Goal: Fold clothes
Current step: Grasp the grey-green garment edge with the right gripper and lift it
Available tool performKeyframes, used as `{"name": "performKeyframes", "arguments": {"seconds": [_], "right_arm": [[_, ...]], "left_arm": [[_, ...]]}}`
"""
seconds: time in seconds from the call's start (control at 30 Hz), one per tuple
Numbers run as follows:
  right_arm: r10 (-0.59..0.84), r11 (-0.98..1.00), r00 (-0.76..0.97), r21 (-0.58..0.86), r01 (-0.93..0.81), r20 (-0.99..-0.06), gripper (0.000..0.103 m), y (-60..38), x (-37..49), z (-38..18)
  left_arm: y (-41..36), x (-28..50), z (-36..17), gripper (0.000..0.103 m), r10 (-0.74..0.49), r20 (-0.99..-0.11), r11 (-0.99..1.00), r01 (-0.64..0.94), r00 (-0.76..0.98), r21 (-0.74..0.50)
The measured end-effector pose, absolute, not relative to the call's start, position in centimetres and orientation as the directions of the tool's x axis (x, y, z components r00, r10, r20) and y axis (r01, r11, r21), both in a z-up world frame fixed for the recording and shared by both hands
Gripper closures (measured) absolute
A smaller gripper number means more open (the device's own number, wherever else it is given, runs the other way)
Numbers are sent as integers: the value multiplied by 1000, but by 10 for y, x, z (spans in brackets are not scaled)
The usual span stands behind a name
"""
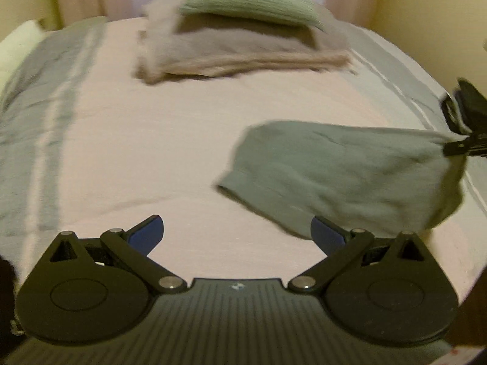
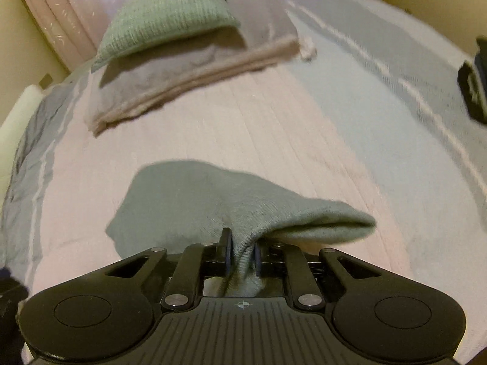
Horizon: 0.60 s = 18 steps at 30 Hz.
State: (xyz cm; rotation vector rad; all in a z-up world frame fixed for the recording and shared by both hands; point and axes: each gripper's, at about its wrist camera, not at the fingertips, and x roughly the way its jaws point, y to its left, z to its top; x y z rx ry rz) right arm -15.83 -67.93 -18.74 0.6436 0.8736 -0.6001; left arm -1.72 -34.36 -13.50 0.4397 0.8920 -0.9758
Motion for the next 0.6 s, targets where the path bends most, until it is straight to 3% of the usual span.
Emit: {"name": "performKeyframes", "arguments": {"seconds": [0.07,0.13,0.23,0.57,0.6], "right_arm": [[-196,633,524,301,714,-829,82,-692,-183,-199],[-219,599,513,301,742,-830,60,-700,-198,-205],[-254,595,527,299,746,-811,50,-702,-219,-198],[-303,663,476,176,728,-826,44,-659,-264,-217],[-308,689,487,161,706,-818,44,-652,-263,-220]], "left_arm": [[-368,-46,-138,2,-522,-822,477,877,227,-60],[-389,-69,-141,2,-517,-832,428,903,202,-47],[-411,-98,-149,2,-519,-839,320,947,162,-14],[-441,-175,-231,20,-532,-845,-123,984,42,126],[-443,-181,-244,29,-536,-844,-160,976,39,147]]}}
